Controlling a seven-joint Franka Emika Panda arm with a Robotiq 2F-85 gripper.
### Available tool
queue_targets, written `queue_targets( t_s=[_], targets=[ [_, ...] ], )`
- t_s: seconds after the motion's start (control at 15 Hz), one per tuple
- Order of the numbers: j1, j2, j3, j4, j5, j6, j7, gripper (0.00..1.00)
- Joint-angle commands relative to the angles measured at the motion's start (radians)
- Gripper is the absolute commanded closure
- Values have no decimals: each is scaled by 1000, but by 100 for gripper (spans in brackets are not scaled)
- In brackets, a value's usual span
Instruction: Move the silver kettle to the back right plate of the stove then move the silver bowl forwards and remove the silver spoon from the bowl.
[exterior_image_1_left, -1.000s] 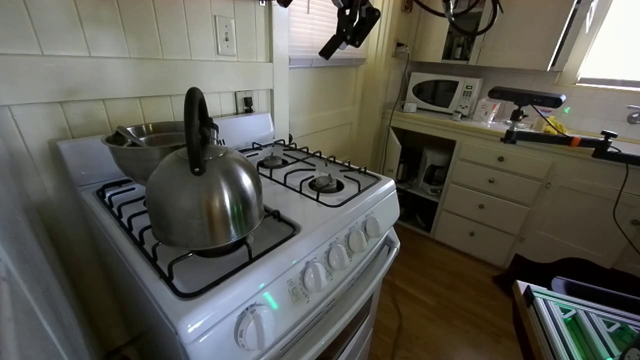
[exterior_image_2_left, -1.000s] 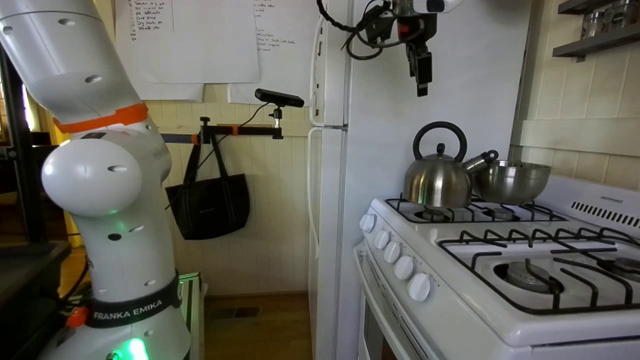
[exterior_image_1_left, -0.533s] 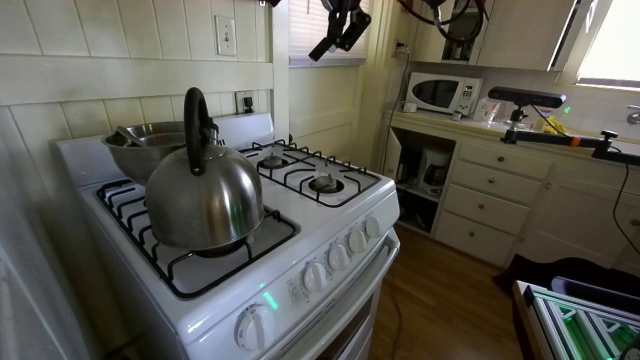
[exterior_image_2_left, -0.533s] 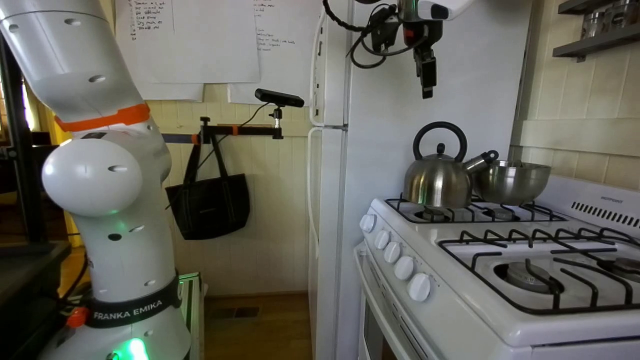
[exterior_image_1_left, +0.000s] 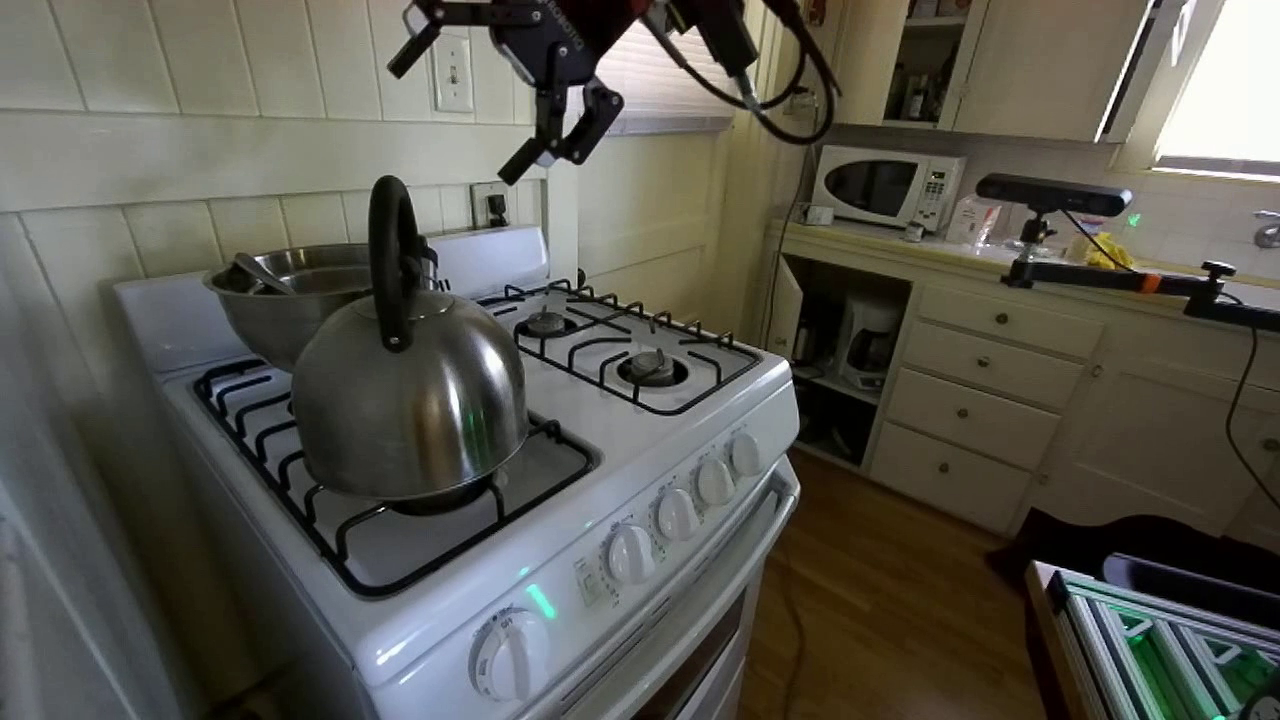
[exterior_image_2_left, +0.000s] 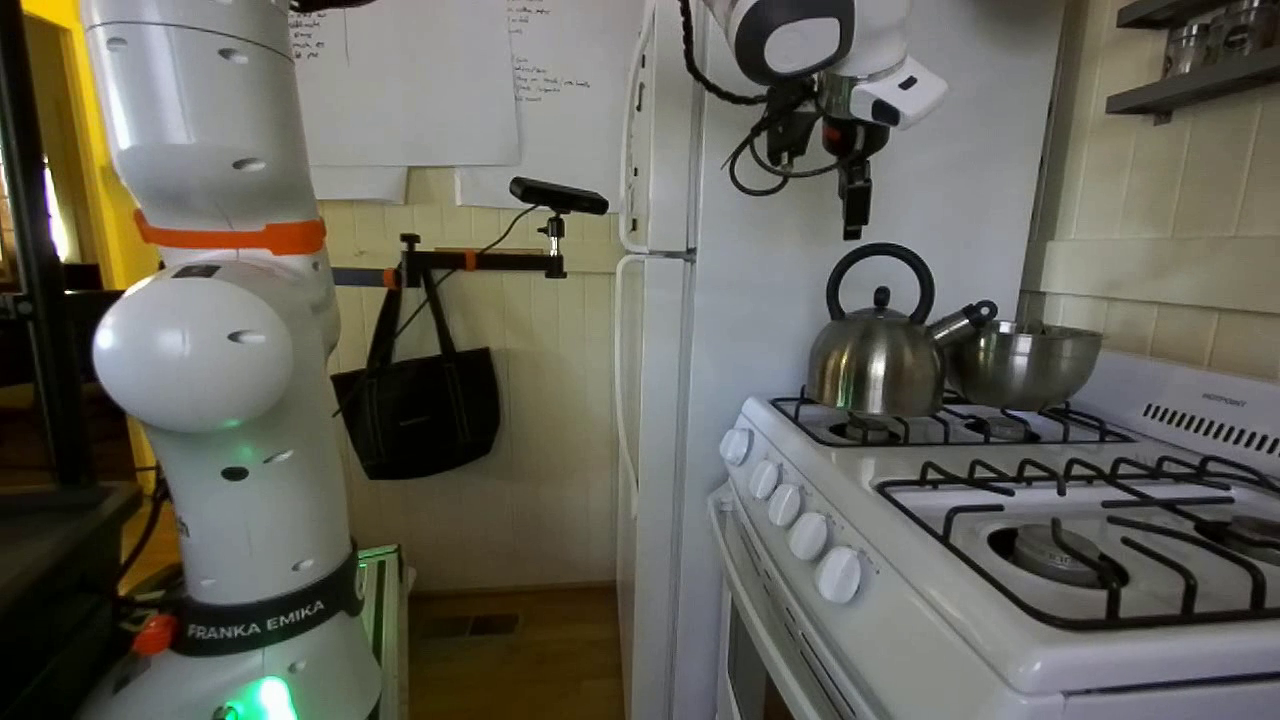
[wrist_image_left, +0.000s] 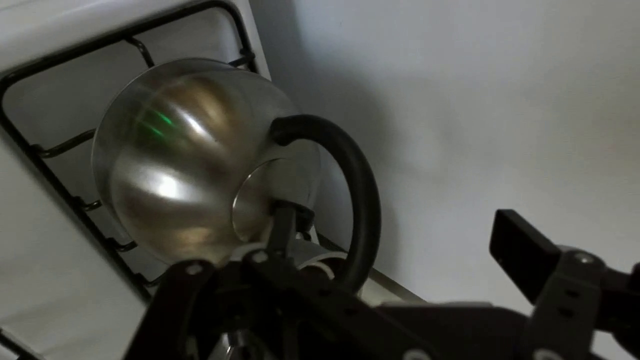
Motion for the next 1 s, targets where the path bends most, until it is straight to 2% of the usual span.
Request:
queue_targets(
  t_s=[0.0, 0.4, 0.93],
  targets=[
    [-3, 116, 10, 110, 55, -10, 39, 0],
    [-6, 200, 21, 181, 77, 47, 55, 0],
    [-5, 246, 40, 201, 82, 98, 71, 0]
  ],
)
